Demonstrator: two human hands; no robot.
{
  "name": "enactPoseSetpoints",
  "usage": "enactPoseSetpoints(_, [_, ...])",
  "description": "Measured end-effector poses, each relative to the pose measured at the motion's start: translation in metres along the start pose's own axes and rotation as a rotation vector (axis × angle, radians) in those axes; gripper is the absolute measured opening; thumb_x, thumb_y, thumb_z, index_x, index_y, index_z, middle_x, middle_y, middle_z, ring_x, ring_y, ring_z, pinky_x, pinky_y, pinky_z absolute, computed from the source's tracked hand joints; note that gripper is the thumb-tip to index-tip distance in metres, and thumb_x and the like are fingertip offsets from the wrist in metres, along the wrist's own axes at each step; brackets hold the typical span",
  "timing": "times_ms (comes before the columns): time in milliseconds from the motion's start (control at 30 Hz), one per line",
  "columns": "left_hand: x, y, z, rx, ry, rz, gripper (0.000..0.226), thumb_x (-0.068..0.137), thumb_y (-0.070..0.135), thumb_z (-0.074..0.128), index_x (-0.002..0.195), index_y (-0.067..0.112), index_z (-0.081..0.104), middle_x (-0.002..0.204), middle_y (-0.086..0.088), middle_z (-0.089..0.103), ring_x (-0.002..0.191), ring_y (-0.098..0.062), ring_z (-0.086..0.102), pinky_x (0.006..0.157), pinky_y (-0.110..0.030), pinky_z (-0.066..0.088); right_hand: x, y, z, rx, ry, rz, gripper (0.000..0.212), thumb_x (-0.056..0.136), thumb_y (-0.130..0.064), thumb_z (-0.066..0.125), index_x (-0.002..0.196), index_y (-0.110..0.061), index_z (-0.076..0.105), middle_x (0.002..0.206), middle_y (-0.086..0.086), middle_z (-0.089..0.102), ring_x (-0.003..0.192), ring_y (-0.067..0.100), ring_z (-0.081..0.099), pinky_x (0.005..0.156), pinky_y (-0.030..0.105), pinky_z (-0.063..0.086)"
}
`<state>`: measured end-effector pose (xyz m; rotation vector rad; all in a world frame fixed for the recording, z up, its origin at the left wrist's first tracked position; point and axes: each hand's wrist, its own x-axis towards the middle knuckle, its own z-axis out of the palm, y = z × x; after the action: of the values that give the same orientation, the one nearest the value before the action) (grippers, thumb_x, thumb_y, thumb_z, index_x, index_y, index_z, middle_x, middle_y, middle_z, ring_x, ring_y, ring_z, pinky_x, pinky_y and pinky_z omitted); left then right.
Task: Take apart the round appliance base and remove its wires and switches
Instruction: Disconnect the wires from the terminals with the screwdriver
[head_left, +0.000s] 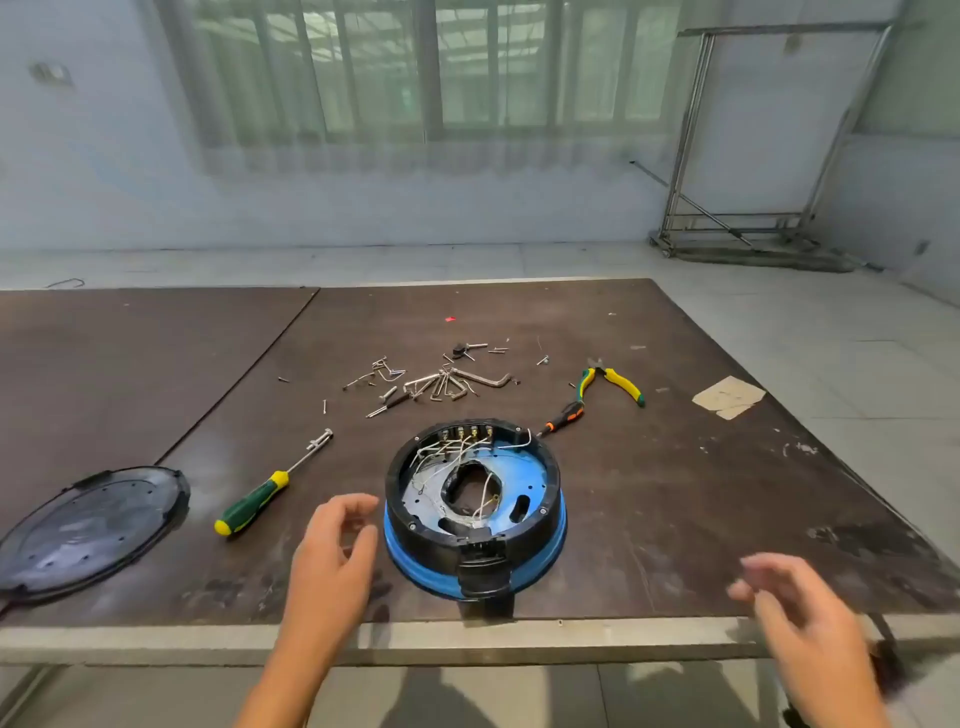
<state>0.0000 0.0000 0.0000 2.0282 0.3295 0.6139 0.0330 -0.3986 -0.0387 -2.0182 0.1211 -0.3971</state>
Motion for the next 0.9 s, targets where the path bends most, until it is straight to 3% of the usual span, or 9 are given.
enactPoseSetpoints(100, [0.035,0.002,0.03,0.022,-0.082,-0.005,0.033,0.094,0.014,0.059,0.106,0.044,0.054,0.114,0.019,0.053,0.107,-0.001,0.055,0.082,-0.018,0.044,0.049,-0.028,0.049,-0.066,-0.131,-0.061,0.038,0.093,0.002,0.061,0.099,-0.035,0.064,0.085,-0.007,0.074,0.081,0.026,0.067,0.075,0.039,0.056])
enactPoseSetpoints(200, [0.054,-0.009,0.057,0.035,-0.1,-0.054,0.039,0.091,0.015,0.062,0.121,0.039,0.052,0.127,0.012,0.046,0.116,-0.018,0.052,0.1,-0.038,0.044,0.097,-0.045,0.103,-0.15,-0.191,0.0,0.021,0.097,-0.012,0.061,0.111,-0.027,0.059,0.091,-0.003,0.07,0.075,0.021,0.067,0.063,0.036,0.054])
enactPoseSetpoints(267, [0.061,-0.023,0.065,-0.066,-0.073,-0.114,0.048,0.091,0.011,0.061,0.125,0.041,0.047,0.129,0.014,0.046,0.114,0.0,0.052,0.101,-0.03,0.042,0.129,-0.047,0.134,-0.253,-0.282,0.064,0.028,0.097,-0.019,0.058,0.124,-0.024,0.054,0.088,-0.005,0.066,0.077,0.015,0.065,0.065,0.033,0.05])
enactPoseSetpoints(367, [0.071,-0.033,0.07,-0.15,-0.071,-0.161,0.054,0.089,0.004,0.058,0.121,0.047,0.049,0.117,0.031,0.054,0.104,0.024,0.047,0.087,-0.016,0.039,0.177,-0.054,0.177,-0.383,-0.357,0.012,0.039,0.098,-0.027,0.054,0.137,-0.022,0.049,0.1,0.002,0.067,0.098,0.026,0.064,0.082,0.036,0.047])
enactPoseSetpoints(467, [0.075,-0.037,0.071,-0.152,-0.106,-0.173,0.052,0.089,-0.001,0.056,0.116,0.044,0.057,0.119,0.024,0.059,0.114,0.003,0.053,0.096,-0.028,0.043,0.211,-0.056,0.212,-0.499,-0.463,-0.024,0.042,0.104,-0.034,0.048,0.144,-0.024,0.048,0.134,0.01,0.062,0.121,0.031,0.058,0.094,0.037,0.045])
enactPoseSetpoints(533, [0.077,-0.04,0.069,-0.152,-0.114,-0.169,0.052,0.089,-0.003,0.054,0.115,0.042,0.06,0.123,0.017,0.059,0.117,-0.007,0.054,0.098,-0.032,0.043,0.223,-0.056,0.231,-0.584,-0.529,-0.04,0.041,0.106,-0.036,0.043,0.143,-0.021,0.053,0.142,0.009,0.059,0.128,0.031,0.055,0.104,0.04,0.044])
enactPoseSetpoints(667, [0.077,-0.038,0.068,-0.115,-0.13,-0.153,0.053,0.089,-0.005,0.052,0.119,0.038,0.062,0.122,0.024,0.053,0.114,0.002,0.047,0.085,-0.01,0.036,0.227,-0.054,0.247,-0.667,-0.515,-0.03,0.03,0.105,-0.039,0.046,0.114,-0.016,0.063,0.118,0.011,0.067,0.108,0.03,0.061,0.09,0.042,0.051])
enactPoseSetpoints(800, [0.077,-0.035,0.065,-0.086,-0.156,-0.167,0.055,0.09,-0.004,0.049,0.123,0.039,0.06,0.124,0.022,0.048,0.111,0.007,0.041,0.092,-0.023,0.033,0.225,-0.046,0.24,-0.571,-0.417,-0.011,0.007,0.095,-0.019,0.063,0.1,-0.015,0.06,0.106,0.009,0.066,0.099,0.028,0.062,0.086,0.043,0.054])
enactPoseSetpoints(900, [0.077,-0.031,0.061,-0.053,-0.185,-0.18,0.06,0.089,-0.006,0.046,0.123,0.043,0.057,0.124,0.024,0.047,0.111,0.003,0.04,0.089,-0.025,0.032,0.218,-0.045,0.223,-0.316,-0.274,0.028,0.011,0.093,-0.012,0.065,0.101,-0.017,0.059,0.102,0.003,0.063,0.088,0.021,0.06,0.072,0.032,0.048])
